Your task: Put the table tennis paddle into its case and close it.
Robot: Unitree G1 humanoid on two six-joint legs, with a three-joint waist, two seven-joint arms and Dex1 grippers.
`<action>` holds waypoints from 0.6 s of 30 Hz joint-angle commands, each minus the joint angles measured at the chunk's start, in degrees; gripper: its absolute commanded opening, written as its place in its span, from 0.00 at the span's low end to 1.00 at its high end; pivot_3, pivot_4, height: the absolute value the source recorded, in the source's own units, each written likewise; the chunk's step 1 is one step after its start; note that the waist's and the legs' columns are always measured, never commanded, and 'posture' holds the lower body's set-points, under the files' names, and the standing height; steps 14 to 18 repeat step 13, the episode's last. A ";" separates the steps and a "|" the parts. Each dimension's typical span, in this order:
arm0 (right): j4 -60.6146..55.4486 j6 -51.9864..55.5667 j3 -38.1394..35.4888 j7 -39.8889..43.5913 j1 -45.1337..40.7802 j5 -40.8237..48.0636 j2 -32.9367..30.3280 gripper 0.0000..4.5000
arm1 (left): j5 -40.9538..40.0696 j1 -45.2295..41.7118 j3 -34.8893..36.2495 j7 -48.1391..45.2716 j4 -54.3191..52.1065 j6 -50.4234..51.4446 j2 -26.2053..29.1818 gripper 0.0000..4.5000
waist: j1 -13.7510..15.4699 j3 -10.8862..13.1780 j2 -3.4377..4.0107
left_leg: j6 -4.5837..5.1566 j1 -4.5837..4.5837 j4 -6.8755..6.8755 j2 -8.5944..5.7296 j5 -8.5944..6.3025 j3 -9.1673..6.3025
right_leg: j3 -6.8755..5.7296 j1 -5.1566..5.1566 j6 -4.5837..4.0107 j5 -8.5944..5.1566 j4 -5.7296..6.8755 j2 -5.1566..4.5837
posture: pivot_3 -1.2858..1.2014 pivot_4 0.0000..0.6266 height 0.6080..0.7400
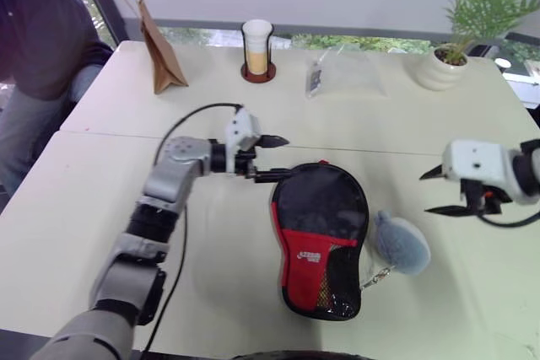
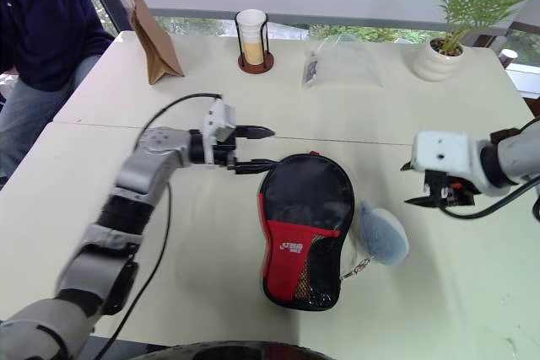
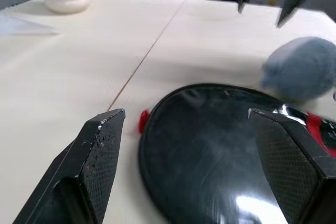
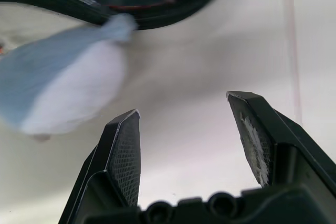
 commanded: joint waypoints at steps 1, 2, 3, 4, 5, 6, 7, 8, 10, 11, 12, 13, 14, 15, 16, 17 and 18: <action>2.85 2.74 -2.39 0.01 -5.56 4.75 -0.32 0.64 | -5.61 0.97 4.26 -1.38 -8.95 6.37 5.46 0.87 | -0.25 0.09 0.04 | -0.02 -0.01 0.00 0.00 0.01 0.01 | 0.02 -0.05 0.00 0.00 0.04 0.00 | 0.52 0.24 1.00; 3.18 4.58 -2.79 0.06 -6.73 6.54 0.21 0.64 | -6.46 1.63 5.01 -1.49 -10.88 7.72 7.27 0.87 | -0.27 0.09 0.04 | -0.03 0.00 -0.01 0.00 0.02 0.01 | 0.02 -0.05 -0.01 0.00 0.07 0.00 | 0.52 0.24 1.00; 3.28 6.56 -3.23 0.08 -7.55 8.34 0.62 0.64 | -7.23 2.28 5.66 -1.50 -12.50 8.76 8.86 0.87 | -0.24 0.09 0.05 | -0.04 0.01 -0.02 0.01 0.03 0.01 | 0.02 -0.07 -0.02 -0.01 0.10 0.00 | 0.52 0.24 1.00; 2.87 9.28 -4.21 0.10 -7.72 10.58 1.10 0.64 | -8.12 3.06 6.52 -1.61 -14.23 9.92 10.63 0.87 | -0.19 0.10 0.06 | -0.05 0.01 -0.03 0.01 0.03 0.01 | 0.02 -0.07 -0.03 -0.01 0.11 0.00 | 0.52 0.24 1.00; 2.29 11.86 -5.11 0.02 -7.56 12.51 1.43 0.64 | -9.00 3.73 7.32 -1.62 -15.77 11.09 12.11 0.87 | -0.08 0.10 0.06 | -0.04 0.00 -0.03 0.01 0.03 0.01 | 0.03 -0.09 -0.03 -0.02 0.13 0.00 | 0.52 0.24 1.00; 1.59 13.88 -6.05 -0.19 -7.04 14.06 1.69 0.64 | -10.02 4.35 8.05 -1.45 -17.24 12.28 13.32 0.87 | -0.03 0.11 0.07 | -0.04 0.00 -0.03 0.01 0.03 0.01 | 0.02 -0.09 -0.03 -0.02 0.13 0.00 | 0.52 0.24 1.00; 0.12 15.99 -7.53 -0.72 -5.73 15.61 2.22 0.64 | -11.35 5.43 9.15 -1.32 -19.23 13.74 14.82 0.87 | 0.05 0.12 0.08 | -0.03 -0.02 -0.03 0.01 0.02 0.01 | 0.03 -0.09 -0.03 -0.02 0.13 -0.01 | 0.52 0.24 1.00; -1.09 17.48 -8.87 -1.33 -4.52 16.79 2.85 0.64 | -12.39 6.41 9.95 -1.11 -20.90 14.99 16.07 0.87 | 0.10 0.12 0.07 | -0.02 -0.02 -0.03 0.01 0.01 0.01 | 0.03 -0.09 -0.03 -0.02 0.13 -0.01 | 0.52 0.24 1.00; -3.65 20.83 -11.37 -2.86 -2.65 19.45 4.28 0.64 | -14.19 8.25 11.16 -0.50 -23.76 17.01 17.94 0.87 | 0.12 0.12 0.08 | 0.12 -0.03 -0.02 0.01 -0.06 0.00 | 0.03 -0.08 -0.03 -0.02 0.14 -0.03 | 0.52 0.24 1.00; -4.76 22.41 -12.27 -3.82 -2.12 20.64 4.90 0.64 | -14.90 9.03 11.58 -0.14 -24.93 17.66 18.53 0.87 | 0.07 0.12 0.08 | 0.16 -0.04 -0.02 0.01 -0.09 0.00 | 0.03 -0.09 -0.03 -0.02 0.14 -0.03 | 0.52 0.24 1.00; -5.99 23.57 -13.05 -4.78 -1.44 21.43 5.46 0.64 | -15.75 9.94 12.06 0.11 -26.09 18.46 19.24 0.87 | 0.08 0.12 0.08 | 0.21 -0.03 -0.01 0.01 -0.12 0.00 | 0.03 -0.07 -0.03 -0.02 0.16 -0.03 | 0.52 0.24 1.00; -6.48 24.17 -13.37 -5.57 -1.13 21.85 5.81 0.64 | -16.36 10.31 12.18 0.51 -26.84 19.10 19.62 0.87 | 0.08 0.12 0.08 | 0.22 -0.03 -0.01 0.01 -0.12 0.00 | 0.03 -0.08 -0.03 -0.02 0.17 -0.03 | 0.52 0.24 1.00; -6.48 24.17 -13.37 -5.57 -1.13 21.85 5.81 0.64 | -16.36 10.31 12.18 0.51 -26.84 19.10 19.62 0.87 | 0.08 0.12 0.08 | 0.22 -0.03 -0.01 0.01 -0.12 0.00 | 0.03 -0.08 -0.03 -0.02 0.17 -0.03 | 0.52 0.24 1.00; -6.48 24.17 -13.37 -5.57 -1.13 21.85 5.81 0.64 | -16.36 10.31 12.18 0.51 -26.84 19.10 19.62 0.87 | 0.08 0.12 0.08 | 0.22 -0.03 -0.01 0.01 -0.12 0.00 | 0.03 -0.08 -0.03 -0.02 0.17 -0.03 | 0.52 0.24 1.00; -6.48 24.17 -13.37 -5.57 -1.13 21.85 5.81 0.64 | -16.36 10.31 12.18 0.51 -26.84 19.10 19.62 0.87 | 0.08 0.12 0.08 | 0.22 -0.03 -0.01 0.01 -0.12 0.00 | 0.03 -0.08 -0.03 -0.02 0.17 -0.03 | 0.52 0.24 1.00; -6.48 24.17 -13.37 -5.57 -1.13 21.85 5.81 0.64 | -16.36 10.31 12.18 0.51 -26.84 19.10 19.62 0.87 | 0.08 0.12 0.08 | 0.22 -0.03 -0.01 0.01 -0.12 0.00 | 0.03 -0.08 -0.03 -0.02 0.17 -0.03 | 0.52 0.24 1.00; -6.48 24.17 -13.37 -5.57 -1.13 21.85 5.81 0.64 | -16.36 10.31 12.18 0.51 -26.84 19.10 19.62 0.87 | 0.08 0.12 0.08 | 0.22 -0.03 -0.01 0.01 -0.12 0.00 | 0.03 -0.08 -0.03 -0.02 0.17 -0.03 | 0.52 0.24 1.00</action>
